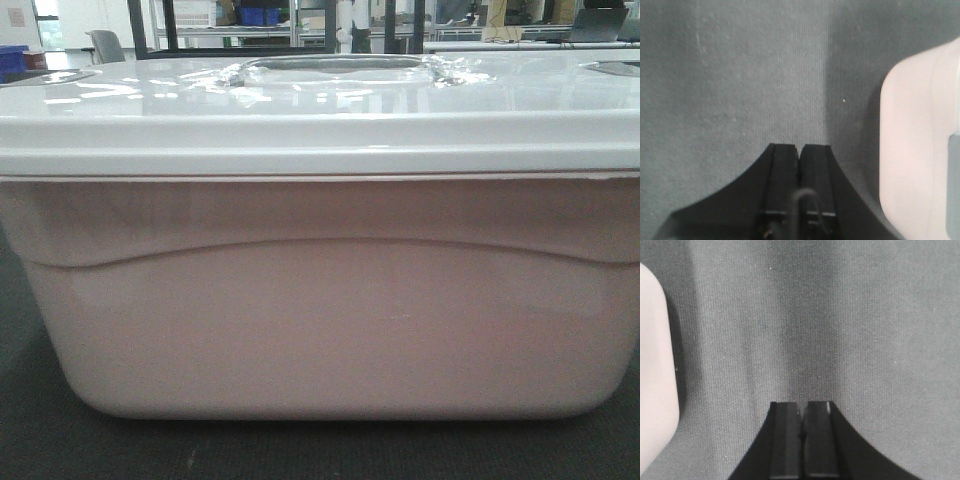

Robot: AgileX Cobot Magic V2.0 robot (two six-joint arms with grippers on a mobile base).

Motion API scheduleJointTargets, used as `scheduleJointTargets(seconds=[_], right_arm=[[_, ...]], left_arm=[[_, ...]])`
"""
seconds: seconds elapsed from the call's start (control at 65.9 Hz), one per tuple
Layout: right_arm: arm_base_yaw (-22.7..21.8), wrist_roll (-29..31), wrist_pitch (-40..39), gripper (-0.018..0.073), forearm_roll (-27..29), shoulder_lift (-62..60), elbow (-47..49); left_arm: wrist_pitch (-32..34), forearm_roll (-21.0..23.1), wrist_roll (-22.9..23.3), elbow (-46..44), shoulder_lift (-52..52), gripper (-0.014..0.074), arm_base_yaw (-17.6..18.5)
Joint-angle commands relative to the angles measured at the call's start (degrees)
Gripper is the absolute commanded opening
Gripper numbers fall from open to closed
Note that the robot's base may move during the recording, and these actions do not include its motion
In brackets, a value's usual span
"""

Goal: Grab white bin and place on right shelf
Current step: 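Lower both grippers beside the ends of the white-lidded pink bin, then close both grippers on the grey end handles of the bin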

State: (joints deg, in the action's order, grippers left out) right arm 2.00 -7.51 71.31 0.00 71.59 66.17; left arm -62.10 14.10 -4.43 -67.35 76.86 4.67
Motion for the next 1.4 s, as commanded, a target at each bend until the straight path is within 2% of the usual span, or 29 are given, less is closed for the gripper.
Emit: scheduleJointTargets(seconds=[0.0, 0.197, 0.288, 0.394, 0.501, 0.561, 0.622, 0.652, 0.728, 0.804, 1.047, 1.198, 1.38], right_arm=[[-0.41, 0.00, -0.86, 0.0055, -0.51, -1.09, 2.00], [-0.41, 0.00, -1.77, 0.0055, -0.51, -0.62, 2.00], [-0.41, 0.00, -1.77, 0.0055, -0.51, -0.62, 2.00], [-0.41, 0.00, -1.67, 0.0057, -0.51, -0.62, 2.00], [-0.41, 0.00, -1.55, 0.0063, -0.51, -0.62, 2.00], [-0.41, 0.00, -1.30, 0.0127, -0.51, -0.62, 2.00], [-0.41, 0.00, -1.30, 0.0248, -0.51, -0.62, 2.00], [-0.41, 0.00, -1.65, 0.0343, -0.51, -0.62, 2.00], [-0.41, 0.00, -2.38, 0.0524, -0.51, -0.55, 2.00], [-0.41, 0.00, -1.77, 0.0639, -0.56, -0.19, 2.00], [-0.41, 0.00, -1.40, 0.0620, 0.00, 1.37, 2.00], [-0.41, 0.00, -3.39, 0.0620, 3.83, 1.49, 2.00], [-1.38, 0.76, -4.46, 0.0620, 4.38, 1.49, 6.27]], left_arm=[[2.06, 1.54, -0.24, 0.08, -1.55, -0.0117, -0.01], [4.38, 1.54, -0.24, 2.03, -1.55, -0.0107, -0.01], [5.59, 1.43, -0.24, 2.03, -1.55, -0.0069, -0.01], [5.68, 1.43, -0.32, 2.03, -1.55, 0.0038, -0.01], [5.24, 1.56, -0.32, 2.03, -1.55, 0.0220, -0.01], [5.24, 2.19, -0.32, 2.03, -1.55, 0.0326, -0.01], [5.24, 3.10, -0.32, 2.03, -1.55, 0.0377, -0.01], [5.24, 3.91, -0.32, 2.03, -1.55, 0.0400, -0.01], [5.24, 5.28, -0.32, 2.03, -1.55, 0.0407, -0.01], [5.21, 5.68, -0.32, 2.03, -1.55, 0.0407, -0.01], [5.32, 5.91, -0.32, 2.03, -1.55, 0.0407, -0.01], [4.80, 7.47, -0.32, 2.03, -1.55, 0.0407, -0.01], [2.04, 9.50, -0.51, -2.82, -1.79, 0.0404, -0.01]])
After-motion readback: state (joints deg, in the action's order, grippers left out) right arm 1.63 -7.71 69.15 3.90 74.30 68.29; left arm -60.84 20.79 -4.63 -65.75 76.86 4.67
